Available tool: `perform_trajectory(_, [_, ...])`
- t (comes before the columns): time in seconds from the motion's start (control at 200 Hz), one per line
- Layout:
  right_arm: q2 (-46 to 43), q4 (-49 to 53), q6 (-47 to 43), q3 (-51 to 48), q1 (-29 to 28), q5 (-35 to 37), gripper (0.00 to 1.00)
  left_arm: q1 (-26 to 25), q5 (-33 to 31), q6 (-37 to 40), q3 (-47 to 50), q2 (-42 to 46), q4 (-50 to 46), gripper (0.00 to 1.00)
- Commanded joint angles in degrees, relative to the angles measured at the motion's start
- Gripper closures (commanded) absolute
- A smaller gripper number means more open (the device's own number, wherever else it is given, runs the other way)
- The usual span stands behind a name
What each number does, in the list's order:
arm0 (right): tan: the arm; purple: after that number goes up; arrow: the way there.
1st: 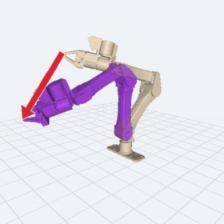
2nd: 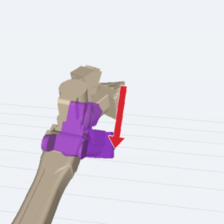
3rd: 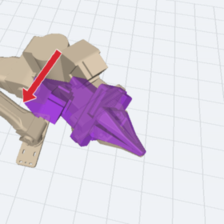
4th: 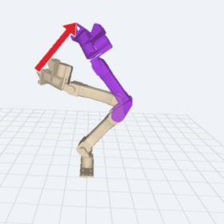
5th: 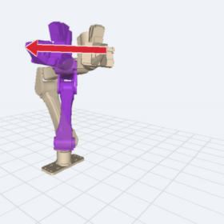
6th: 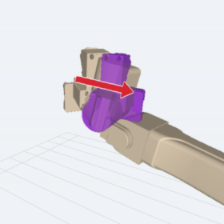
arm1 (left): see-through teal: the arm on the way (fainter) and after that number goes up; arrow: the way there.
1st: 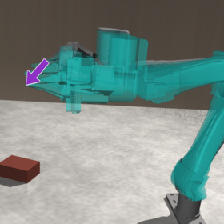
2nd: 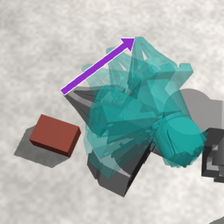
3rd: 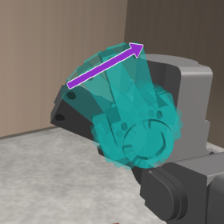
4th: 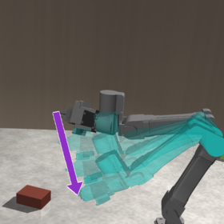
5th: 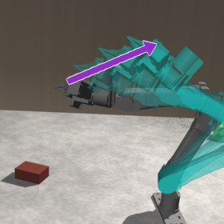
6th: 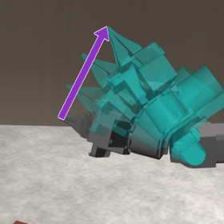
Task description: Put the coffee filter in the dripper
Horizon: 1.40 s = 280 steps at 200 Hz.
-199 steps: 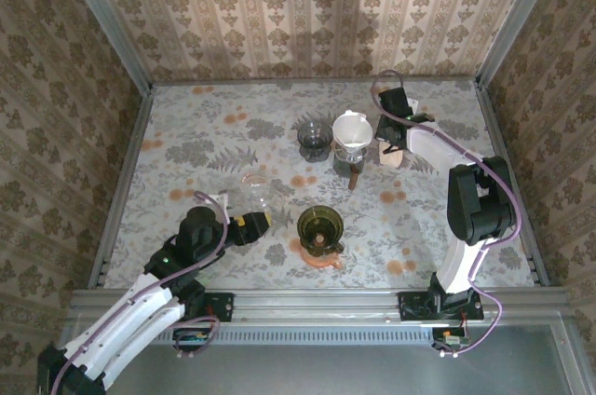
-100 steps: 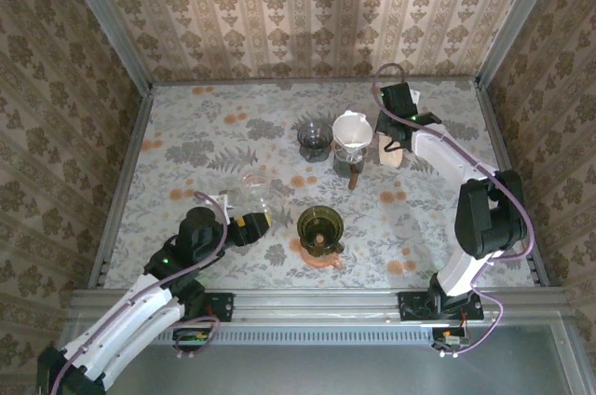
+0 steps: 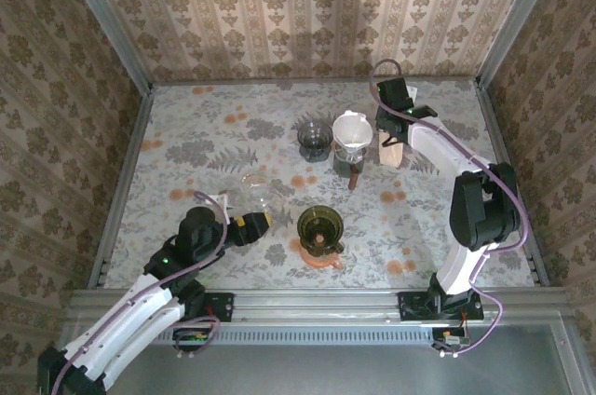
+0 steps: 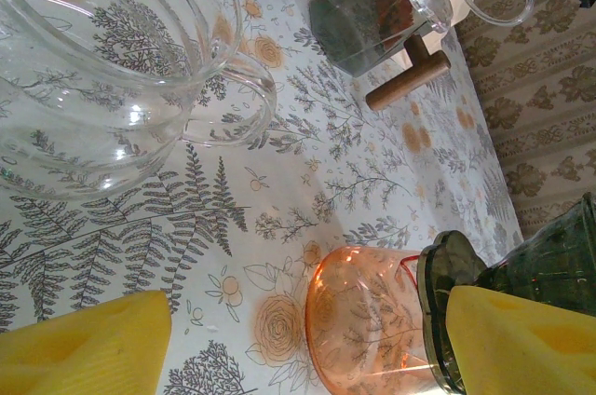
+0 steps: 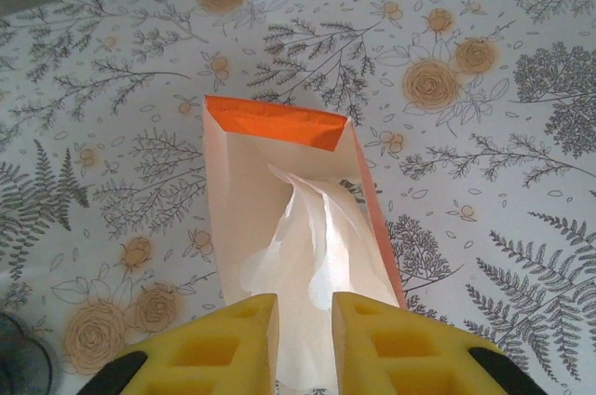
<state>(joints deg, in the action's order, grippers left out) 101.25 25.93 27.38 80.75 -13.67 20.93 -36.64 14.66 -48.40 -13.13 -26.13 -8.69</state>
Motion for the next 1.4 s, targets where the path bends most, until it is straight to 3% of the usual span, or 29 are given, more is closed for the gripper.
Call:
perform_trajectory(0.0, [1.81, 2.63, 0.75, 2.26, -0.08, 2.04, 0.77, 0.6, 0.81, -0.03, 0.2, 0.55, 0.16, 0.21])
perform_trajectory(0.73, [5.09, 2.39, 0.66, 2.56, -0.04, 3.94, 0.79, 1.31, 1.25, -0.11, 0.48, 0.43, 0.43, 0.21])
perform_trajectory(0.98, [5.8, 1.85, 0.67, 2.56, -0.04, 3.62, 0.78, 1.34, 1.34, -0.2, 0.65, 0.44, 0.58, 0.21])
perform_trajectory(1.24, [4.6, -0.64, 0.23, 0.91, -0.12, 2.81, 0.69, 1.4, 1.42, -0.36, 0.81, -0.01, 1.1, 0.21])
perform_trajectory(1.395, [5.39, 0.23, 0.22, 1.64, -0.04, 3.11, 0.71, 1.4, 1.52, -0.38, 0.82, -0.15, 1.39, 0.21])
